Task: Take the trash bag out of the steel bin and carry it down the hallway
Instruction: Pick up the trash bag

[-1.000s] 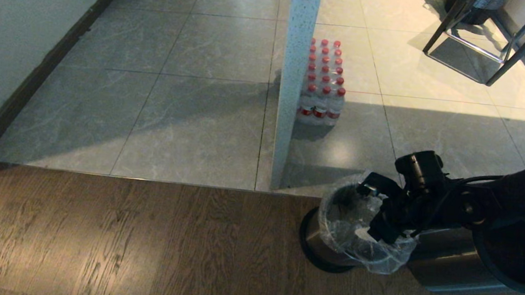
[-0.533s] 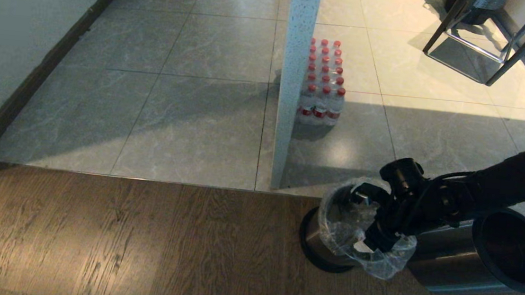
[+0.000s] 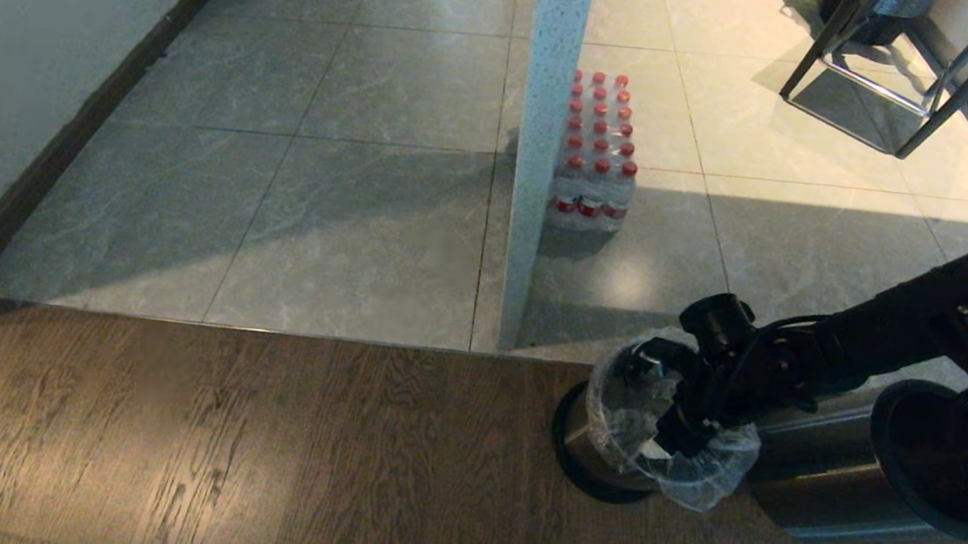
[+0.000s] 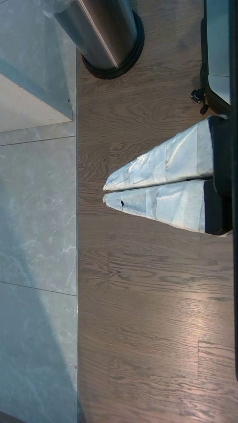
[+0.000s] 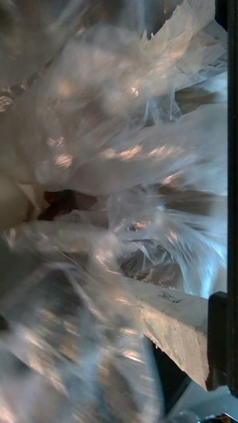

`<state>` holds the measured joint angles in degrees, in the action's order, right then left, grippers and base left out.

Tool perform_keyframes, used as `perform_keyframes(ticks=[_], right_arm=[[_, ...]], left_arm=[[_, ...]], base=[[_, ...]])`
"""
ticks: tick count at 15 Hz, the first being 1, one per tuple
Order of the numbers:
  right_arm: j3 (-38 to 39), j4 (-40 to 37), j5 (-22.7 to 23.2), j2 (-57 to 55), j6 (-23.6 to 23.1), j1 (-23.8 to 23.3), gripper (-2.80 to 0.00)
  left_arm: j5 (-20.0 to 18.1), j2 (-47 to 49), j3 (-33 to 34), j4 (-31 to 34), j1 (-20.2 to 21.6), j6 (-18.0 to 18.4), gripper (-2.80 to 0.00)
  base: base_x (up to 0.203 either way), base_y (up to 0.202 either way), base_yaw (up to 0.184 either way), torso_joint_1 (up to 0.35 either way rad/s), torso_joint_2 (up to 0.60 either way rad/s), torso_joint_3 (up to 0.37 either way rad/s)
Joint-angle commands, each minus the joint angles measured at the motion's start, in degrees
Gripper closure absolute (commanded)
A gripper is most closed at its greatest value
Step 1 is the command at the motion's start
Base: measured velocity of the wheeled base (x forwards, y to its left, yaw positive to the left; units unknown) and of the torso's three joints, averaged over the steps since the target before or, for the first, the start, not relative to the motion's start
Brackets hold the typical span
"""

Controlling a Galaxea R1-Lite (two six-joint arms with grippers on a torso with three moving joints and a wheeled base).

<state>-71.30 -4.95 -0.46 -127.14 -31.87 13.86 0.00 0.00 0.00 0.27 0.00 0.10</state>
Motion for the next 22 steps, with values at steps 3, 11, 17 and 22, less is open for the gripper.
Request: perform_keyframes(ticks=[3, 11, 17, 22], right_arm=[[-5.16, 0.0, -0.06, -6.42, 0.05, -0.12, -2.8], [-8.01, 6.54, -0.22, -10.73, 5.67, -0.5, -2.8], [-7.19, 6.48, -0.5, -9.05, 5.94, -0.38, 0.0], [-3.88, 6.28, -0.5, -4.28, 7.62, -0.25, 0.0]], left_arm=[[0.0, 0.0, 0.0, 0.0, 0.0, -0.01, 0.0], [0.0, 0.0, 0.0, 0.0, 0.0, -0.01, 0.0], [0.0, 0.0, 0.0, 0.0, 0.0, -0.01, 0.0], [0.0, 0.0, 0.0, 0.0, 0.0, -0.01, 0.0]], base=[[0.0, 0.0, 0.0, 0.0, 0.0, 0.0], [0.0, 0.0, 0.0, 0.0, 0.0, 0.0], [0.0, 0.0, 0.0, 0.0, 0.0, 0.0], [0.0, 0.0, 0.0, 0.0, 0.0, 0.0]])
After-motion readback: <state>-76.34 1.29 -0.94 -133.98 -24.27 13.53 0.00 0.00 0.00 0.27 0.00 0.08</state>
